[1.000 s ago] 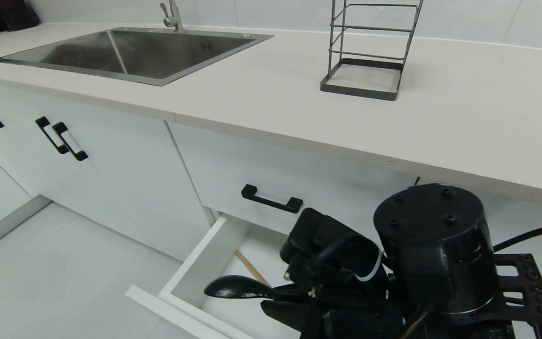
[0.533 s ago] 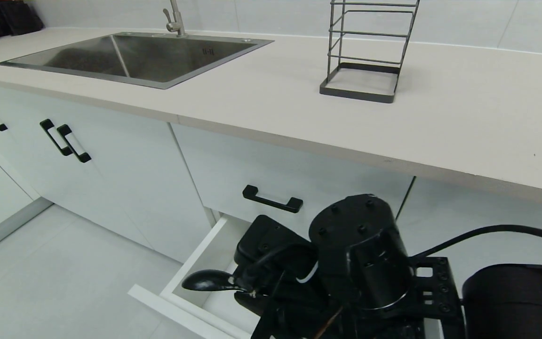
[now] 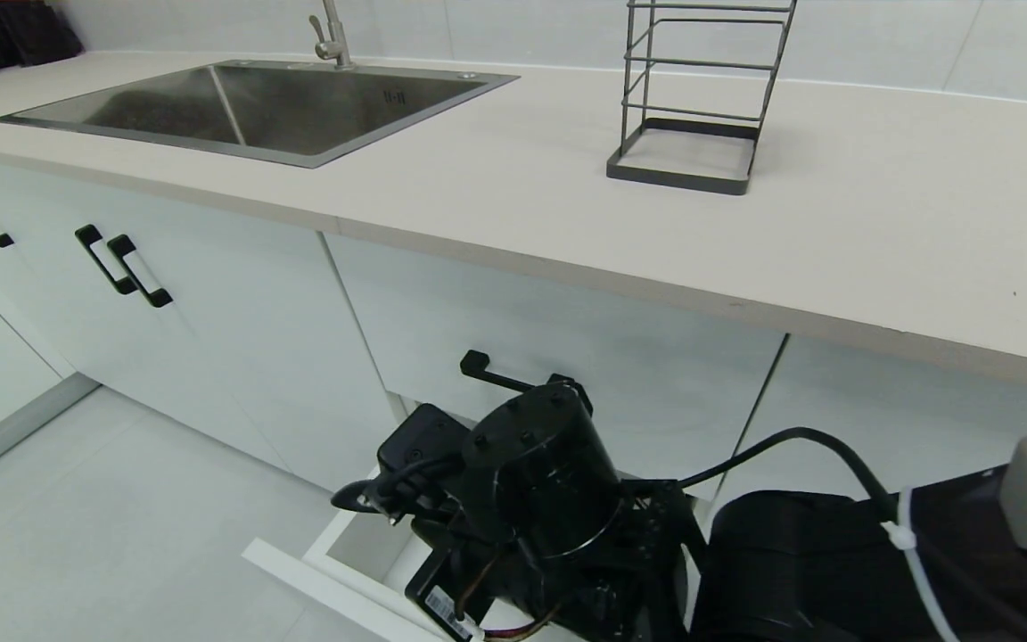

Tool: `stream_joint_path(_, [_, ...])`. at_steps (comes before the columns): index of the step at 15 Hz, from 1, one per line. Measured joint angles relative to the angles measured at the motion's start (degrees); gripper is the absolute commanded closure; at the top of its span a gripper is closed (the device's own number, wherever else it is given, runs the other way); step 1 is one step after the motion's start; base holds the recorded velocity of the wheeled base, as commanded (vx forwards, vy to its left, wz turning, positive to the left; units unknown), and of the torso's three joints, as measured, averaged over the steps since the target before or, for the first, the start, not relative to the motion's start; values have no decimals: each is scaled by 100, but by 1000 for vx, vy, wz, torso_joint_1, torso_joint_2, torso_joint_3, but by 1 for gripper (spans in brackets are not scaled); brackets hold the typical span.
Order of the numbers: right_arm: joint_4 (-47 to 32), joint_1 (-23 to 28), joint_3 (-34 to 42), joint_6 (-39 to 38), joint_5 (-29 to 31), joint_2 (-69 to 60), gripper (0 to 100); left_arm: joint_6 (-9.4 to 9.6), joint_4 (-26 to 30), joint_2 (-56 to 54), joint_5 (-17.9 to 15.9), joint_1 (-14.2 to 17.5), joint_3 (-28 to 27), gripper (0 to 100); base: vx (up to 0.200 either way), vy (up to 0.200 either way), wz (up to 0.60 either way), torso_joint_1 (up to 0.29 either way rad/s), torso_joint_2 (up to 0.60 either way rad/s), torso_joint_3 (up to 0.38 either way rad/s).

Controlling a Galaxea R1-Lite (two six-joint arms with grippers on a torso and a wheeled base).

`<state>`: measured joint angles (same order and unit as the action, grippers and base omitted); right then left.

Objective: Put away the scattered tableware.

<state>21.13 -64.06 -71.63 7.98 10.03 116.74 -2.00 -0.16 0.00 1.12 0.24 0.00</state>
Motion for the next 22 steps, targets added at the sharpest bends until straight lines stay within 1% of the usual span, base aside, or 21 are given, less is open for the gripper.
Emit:
stream_joint_path(4, [-33, 229, -373, 82, 266, 506, 100, 1, 0, 0, 0, 0, 0, 0, 0, 0, 0, 0, 0, 0])
stream_joint_path(8, [-27, 453, -461, 268, 272, 827, 100, 1, 0, 0, 0, 0, 0, 0, 0, 0, 0, 0, 0, 0])
stream_joint_path(12, [-22, 655, -507, 293, 274, 1035, 100, 1, 2, 0, 0, 0, -2, 0, 0, 0, 0, 0, 0, 0])
stream_joint_path(22, [-20, 773, -839, 274, 268, 1554, 100, 1, 0, 0, 0, 0, 0, 0, 0, 0, 0, 0, 0, 0])
